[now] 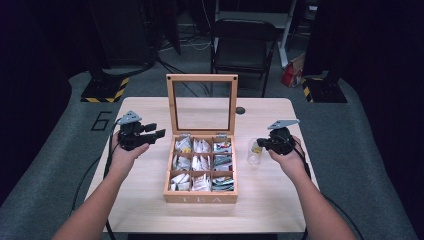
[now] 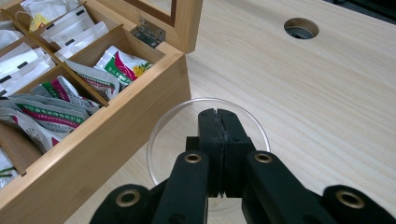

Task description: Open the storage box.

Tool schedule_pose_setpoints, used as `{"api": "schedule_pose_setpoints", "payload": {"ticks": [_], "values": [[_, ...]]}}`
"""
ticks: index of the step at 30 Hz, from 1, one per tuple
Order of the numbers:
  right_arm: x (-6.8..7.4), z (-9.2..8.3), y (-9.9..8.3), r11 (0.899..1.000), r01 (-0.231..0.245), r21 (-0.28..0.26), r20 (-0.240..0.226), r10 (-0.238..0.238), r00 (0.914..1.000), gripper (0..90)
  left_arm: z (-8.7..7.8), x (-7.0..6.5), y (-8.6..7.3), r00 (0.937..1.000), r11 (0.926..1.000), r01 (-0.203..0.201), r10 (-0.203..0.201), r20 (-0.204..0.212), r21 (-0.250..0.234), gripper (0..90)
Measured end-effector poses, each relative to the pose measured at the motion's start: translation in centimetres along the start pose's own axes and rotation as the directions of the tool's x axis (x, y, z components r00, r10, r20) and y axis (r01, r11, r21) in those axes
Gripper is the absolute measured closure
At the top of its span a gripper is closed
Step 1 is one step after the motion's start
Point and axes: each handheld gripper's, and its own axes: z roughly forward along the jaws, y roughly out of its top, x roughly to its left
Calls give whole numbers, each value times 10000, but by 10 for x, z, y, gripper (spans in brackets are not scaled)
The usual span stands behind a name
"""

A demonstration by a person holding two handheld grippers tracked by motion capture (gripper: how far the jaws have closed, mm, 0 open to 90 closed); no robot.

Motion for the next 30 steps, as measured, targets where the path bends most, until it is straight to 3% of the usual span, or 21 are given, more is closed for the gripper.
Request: {"api": "schedule_pose_setpoints", "payload": {"ticks": [17,22,30], "values": [[-2,-2,1,10000,-31,35,217,30,9998,811,-2,1,0,10000,10000,58,-58,-24,-54,480],[3,-10,11,9996,134,-252,238,-128,9996,754,-1,2,0,9999,9999,95,-95,-34,-95,477],[15,-14,32,9974,484,-527,-100,-490,9987,710,-2,4,0,9999,9998,132,-133,-83,-117,472]]}}
